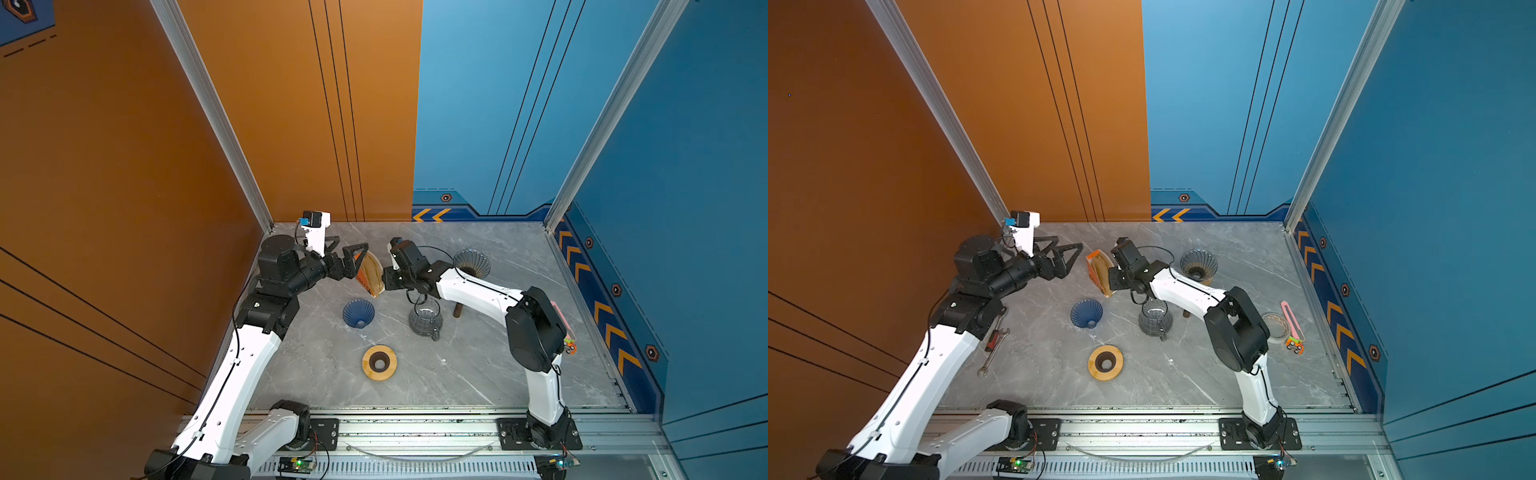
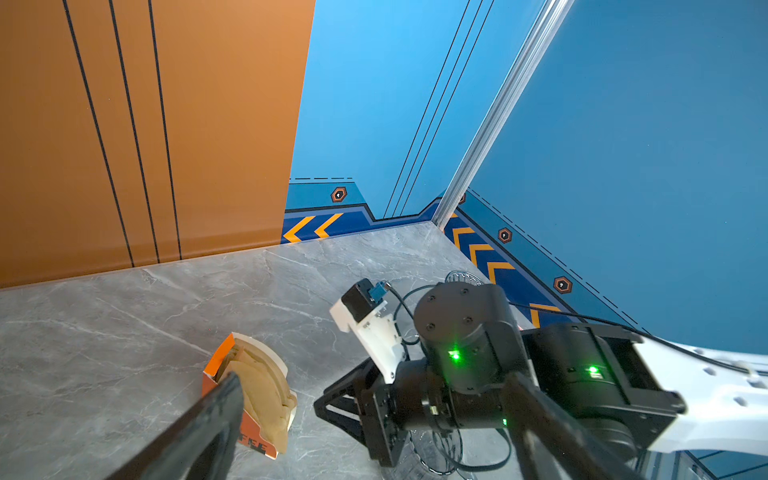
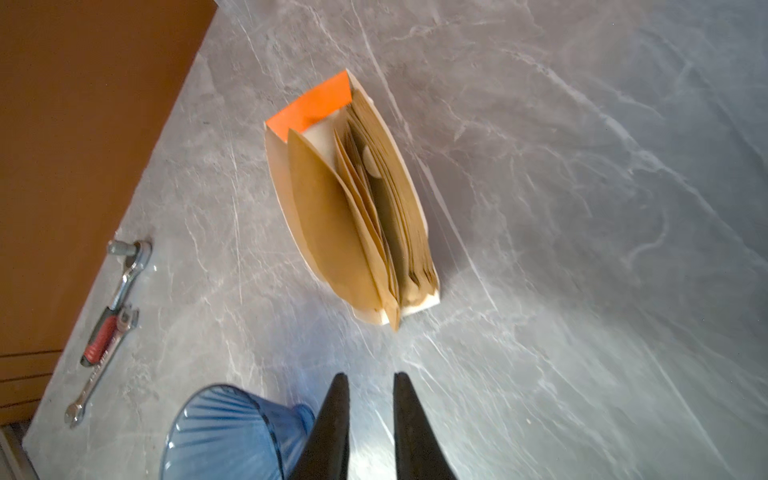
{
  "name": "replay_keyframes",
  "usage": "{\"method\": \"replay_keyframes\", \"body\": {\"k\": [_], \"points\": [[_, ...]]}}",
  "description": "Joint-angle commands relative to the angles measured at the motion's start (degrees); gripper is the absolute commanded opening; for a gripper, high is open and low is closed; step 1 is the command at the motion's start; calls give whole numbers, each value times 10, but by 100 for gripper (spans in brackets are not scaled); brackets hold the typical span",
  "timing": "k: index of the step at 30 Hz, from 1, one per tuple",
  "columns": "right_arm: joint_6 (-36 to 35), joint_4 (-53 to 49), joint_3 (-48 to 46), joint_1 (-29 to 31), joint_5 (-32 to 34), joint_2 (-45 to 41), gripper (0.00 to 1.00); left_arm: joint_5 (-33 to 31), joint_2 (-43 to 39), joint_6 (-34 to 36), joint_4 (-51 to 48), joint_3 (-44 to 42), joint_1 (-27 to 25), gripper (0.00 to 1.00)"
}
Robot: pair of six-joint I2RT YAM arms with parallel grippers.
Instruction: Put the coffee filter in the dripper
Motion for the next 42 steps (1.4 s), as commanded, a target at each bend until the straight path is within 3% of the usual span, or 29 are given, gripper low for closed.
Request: {"method": "replay_keyframes", "body": {"k": [1,13,25,42], "points": [[37,39,46,4,-20,34,19,18,-9,-7,18,3,3,98],[91,81,119,4,-21,112,20,27,-6,-13,22,3,3,98],[100,75,163,3,-26,149,20,28,-11,-15,23,3,3,98],[97,45,205,-6,-22,188,10,32,-16,-17,26,3,4,98]]}}
